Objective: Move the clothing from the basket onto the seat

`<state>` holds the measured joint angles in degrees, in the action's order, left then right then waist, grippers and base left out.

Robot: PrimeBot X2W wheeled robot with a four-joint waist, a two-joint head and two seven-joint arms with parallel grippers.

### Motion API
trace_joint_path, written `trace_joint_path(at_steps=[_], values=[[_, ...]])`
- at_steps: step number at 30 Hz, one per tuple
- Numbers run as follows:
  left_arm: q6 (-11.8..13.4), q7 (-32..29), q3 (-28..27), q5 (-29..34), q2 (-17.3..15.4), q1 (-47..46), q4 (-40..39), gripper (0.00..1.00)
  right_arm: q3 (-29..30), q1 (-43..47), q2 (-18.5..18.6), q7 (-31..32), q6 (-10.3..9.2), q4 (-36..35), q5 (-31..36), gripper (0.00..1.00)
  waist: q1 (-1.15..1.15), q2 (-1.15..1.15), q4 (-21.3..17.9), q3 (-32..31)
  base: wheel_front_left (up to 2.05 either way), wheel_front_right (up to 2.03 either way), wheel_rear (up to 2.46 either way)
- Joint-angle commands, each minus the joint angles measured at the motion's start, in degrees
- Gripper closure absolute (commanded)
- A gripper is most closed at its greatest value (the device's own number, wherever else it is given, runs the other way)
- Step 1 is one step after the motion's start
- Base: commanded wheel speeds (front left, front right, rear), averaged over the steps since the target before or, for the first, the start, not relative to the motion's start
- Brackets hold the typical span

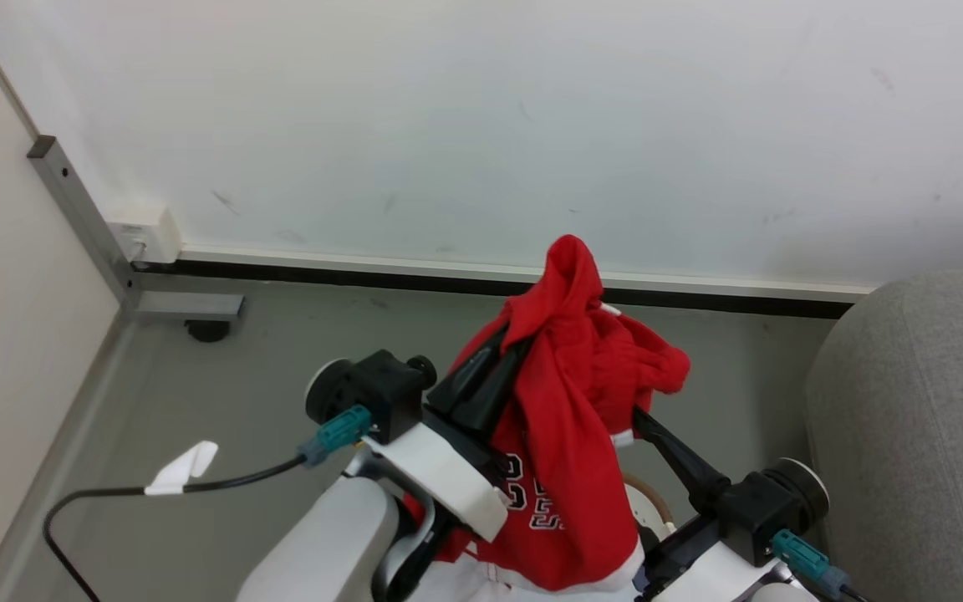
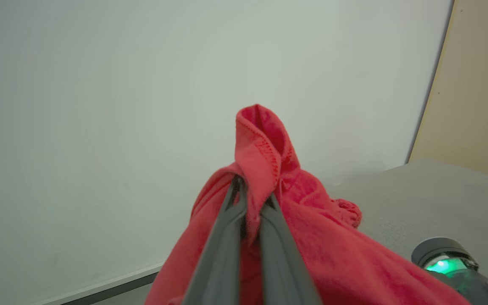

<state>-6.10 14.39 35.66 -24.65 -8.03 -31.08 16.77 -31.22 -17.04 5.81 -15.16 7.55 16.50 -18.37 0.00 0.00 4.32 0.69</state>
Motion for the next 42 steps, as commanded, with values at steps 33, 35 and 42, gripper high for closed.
trace_joint_path(at_steps=[33, 35, 42], values=[[-0.42, 0.83, 4.49, -1.42, 1.4, 0.22, 2.51, 1.0, -2.13, -3.92, 0.01, 0.0, -0.12, 3.37, -5.0, 1.0, 0.0, 0.0, 3.67, -0.65, 0.0, 0.0, 0.0], [-0.23, 0.75, 4.26, -1.38, 1.38, 0.29, 2.74, 1.0, -2.01, -3.83, 0.03, 0.0, -0.12, 3.3, -5.03, 1.0, 0.0, 0.0, 3.34, -0.53, 0.0, 0.0, 0.0], [0.02, 0.75, 3.96, -1.5, 1.26, 1.13, 3.79, 0.0, -0.3, -3.45, 0.36, 0.0, -0.12, 2.42, -4.22, 1.0, 0.0, 0.0, 1.73, 0.45, 0.0, 0.0, 0.0]])
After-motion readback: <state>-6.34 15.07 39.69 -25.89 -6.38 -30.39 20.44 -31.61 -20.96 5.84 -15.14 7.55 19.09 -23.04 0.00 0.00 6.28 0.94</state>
